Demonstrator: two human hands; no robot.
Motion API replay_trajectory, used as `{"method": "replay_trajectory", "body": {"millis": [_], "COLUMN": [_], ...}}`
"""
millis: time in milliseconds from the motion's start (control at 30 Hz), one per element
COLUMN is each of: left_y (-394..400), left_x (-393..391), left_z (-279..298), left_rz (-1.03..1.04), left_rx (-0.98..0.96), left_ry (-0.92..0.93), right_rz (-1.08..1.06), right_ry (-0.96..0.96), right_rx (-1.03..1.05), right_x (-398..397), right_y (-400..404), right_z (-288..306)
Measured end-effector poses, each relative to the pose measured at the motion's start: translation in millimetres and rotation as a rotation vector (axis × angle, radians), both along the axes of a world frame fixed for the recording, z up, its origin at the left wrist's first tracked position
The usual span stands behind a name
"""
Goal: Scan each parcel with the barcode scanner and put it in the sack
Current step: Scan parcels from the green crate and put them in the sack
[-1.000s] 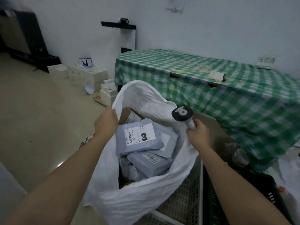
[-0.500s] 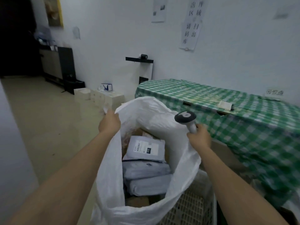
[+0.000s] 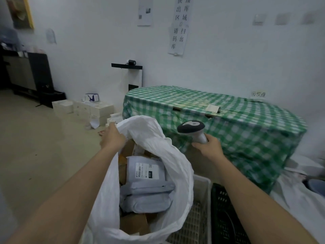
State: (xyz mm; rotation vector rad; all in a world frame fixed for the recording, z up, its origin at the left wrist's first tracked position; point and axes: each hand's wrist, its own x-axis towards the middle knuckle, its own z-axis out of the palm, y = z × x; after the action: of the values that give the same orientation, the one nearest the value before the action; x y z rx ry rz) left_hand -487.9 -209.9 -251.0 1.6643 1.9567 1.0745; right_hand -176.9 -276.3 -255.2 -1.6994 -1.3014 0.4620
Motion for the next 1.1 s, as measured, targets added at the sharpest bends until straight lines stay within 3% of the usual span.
{"method": "replay_trajectory", "body": {"millis": [67, 167, 367, 500, 633, 900, 1100], "left_y": [-3, -10, -14, -6, 14, 106, 168], "left_x": [15, 46, 133, 210, 295, 443, 509], "left_z": [2, 12, 29, 43, 62, 77, 57], "left_rz": [0.076, 0.022, -0.269, -0.482, -0.59, -0.724, -0.77], "left_rx": [0.062, 0.152, 0.191, 0.155, 0.104, 0.168, 0.243], "left_ry": [0.126, 0.178, 0.158, 0.164, 0.123, 0.126, 0.194], "right_rz": [-0.012, -0.005, 0.028, -0.033, -0.132, -0.261, -0.328], "right_ry": [-0.029, -0.055, -0.069, 0.018, 0.087, -0.274, -0.439], "right_rx": [-0.007, 0.001, -0.065, -0.158, -0.125, -0.112, -0.123], "right_x": [9, 23, 67, 123, 185, 320, 374], "right_y": [-9, -23, -43, -44, -30, 56, 144], "right_z": [2, 9, 37, 54, 70, 94, 72]}}
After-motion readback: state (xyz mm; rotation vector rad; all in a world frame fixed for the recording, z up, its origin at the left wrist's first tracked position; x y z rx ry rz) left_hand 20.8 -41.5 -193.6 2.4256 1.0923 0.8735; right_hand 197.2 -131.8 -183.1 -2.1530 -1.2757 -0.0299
